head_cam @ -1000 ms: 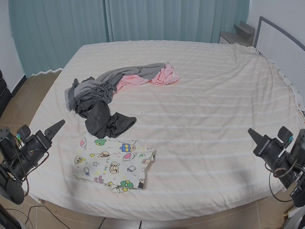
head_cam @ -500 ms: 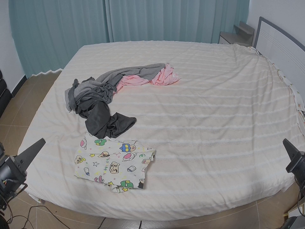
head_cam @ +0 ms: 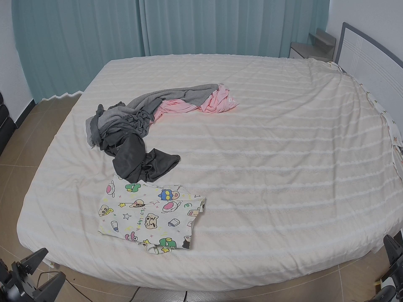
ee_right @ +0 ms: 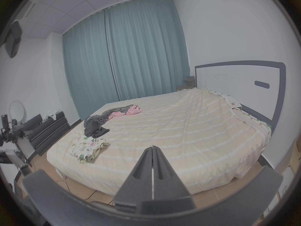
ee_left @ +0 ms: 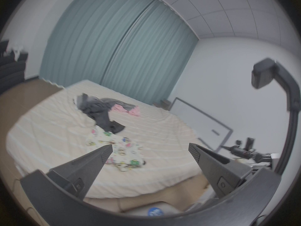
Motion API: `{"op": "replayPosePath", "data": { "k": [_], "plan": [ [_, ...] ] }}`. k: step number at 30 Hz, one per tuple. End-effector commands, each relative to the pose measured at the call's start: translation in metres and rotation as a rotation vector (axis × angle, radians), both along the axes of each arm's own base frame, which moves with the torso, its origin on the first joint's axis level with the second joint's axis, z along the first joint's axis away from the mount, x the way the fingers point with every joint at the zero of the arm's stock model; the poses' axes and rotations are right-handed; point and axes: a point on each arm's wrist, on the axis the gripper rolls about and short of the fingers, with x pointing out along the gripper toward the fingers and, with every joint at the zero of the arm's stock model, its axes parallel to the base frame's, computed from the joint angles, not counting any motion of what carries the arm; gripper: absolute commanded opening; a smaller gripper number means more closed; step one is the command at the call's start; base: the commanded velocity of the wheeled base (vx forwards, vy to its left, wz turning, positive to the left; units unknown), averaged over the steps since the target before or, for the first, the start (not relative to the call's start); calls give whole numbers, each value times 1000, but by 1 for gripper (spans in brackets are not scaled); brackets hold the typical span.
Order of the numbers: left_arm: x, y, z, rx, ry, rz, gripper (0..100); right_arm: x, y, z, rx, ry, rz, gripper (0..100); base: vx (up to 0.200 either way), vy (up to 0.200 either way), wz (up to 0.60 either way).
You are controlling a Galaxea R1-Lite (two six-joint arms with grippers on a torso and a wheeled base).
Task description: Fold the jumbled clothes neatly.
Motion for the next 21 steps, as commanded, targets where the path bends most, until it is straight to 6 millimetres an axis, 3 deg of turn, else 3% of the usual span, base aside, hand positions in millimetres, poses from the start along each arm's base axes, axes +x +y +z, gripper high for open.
{"op": "replayPosePath", "data": {
  "k": [1, 9, 12, 21],
  "plan": [
    [-14, 11, -24, 346, -109, 502, 100, -18, 4, -12, -56, -116, 37, 0, 0, 0, 0],
    [-13, 12, -25, 333, -87, 522, 100, -18, 4, -12, -51, -120, 66, 0, 0, 0, 0],
    [-13, 11, -25, 213, -70, 474, 100, -18, 5, -12, -66, -115, 81, 0, 0, 0, 0],
    [-13, 9, -29, 320, -61, 403, 100, -18, 6, -12, -85, -111, 139, 0, 0, 0, 0]
  ]
}}
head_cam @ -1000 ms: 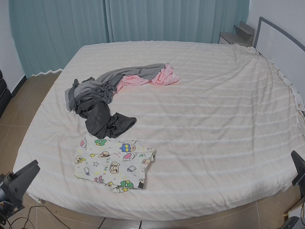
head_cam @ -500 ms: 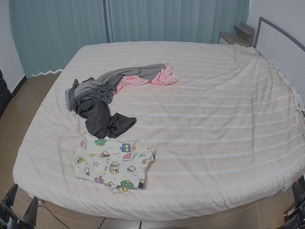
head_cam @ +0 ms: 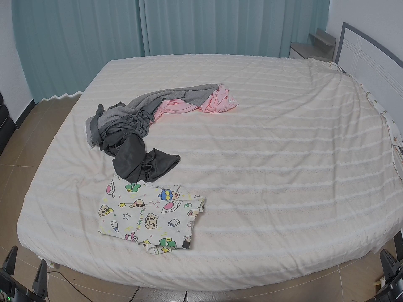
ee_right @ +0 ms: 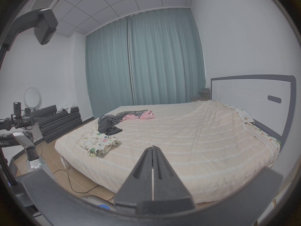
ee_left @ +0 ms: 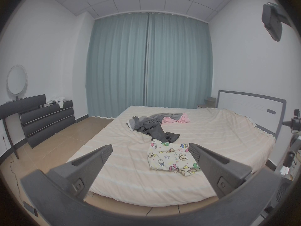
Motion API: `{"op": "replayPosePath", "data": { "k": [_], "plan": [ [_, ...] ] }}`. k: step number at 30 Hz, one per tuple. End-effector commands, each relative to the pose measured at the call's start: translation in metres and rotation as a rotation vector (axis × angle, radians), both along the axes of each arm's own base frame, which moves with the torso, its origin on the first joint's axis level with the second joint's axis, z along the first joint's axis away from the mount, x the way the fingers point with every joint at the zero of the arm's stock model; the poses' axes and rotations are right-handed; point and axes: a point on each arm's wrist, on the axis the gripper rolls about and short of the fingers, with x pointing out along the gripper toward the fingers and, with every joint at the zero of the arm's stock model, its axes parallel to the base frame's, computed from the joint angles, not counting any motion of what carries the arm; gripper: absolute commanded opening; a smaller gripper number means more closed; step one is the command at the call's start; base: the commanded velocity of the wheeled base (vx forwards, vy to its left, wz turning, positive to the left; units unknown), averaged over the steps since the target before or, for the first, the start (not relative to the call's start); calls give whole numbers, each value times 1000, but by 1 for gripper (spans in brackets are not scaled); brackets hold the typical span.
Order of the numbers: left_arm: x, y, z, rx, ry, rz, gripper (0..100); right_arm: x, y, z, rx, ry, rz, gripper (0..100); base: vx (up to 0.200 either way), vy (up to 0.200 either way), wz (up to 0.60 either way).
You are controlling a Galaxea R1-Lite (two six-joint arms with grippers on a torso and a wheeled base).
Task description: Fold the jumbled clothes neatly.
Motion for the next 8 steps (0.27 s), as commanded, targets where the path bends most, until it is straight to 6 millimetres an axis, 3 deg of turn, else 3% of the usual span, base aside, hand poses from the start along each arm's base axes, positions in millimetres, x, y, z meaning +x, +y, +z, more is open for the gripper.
{"op": "replayPosePath", "data": {
  "k": [1, 8],
  "plan": [
    [1, -1, -5, 59, 17, -22, 100, -1, 0, 0, -2, -14, -2, 0, 0, 0, 0],
    [1, -1, -5, 47, 18, -24, 100, -1, 0, 0, 12, -13, -2, 0, 0, 0, 0]
  ]
}}
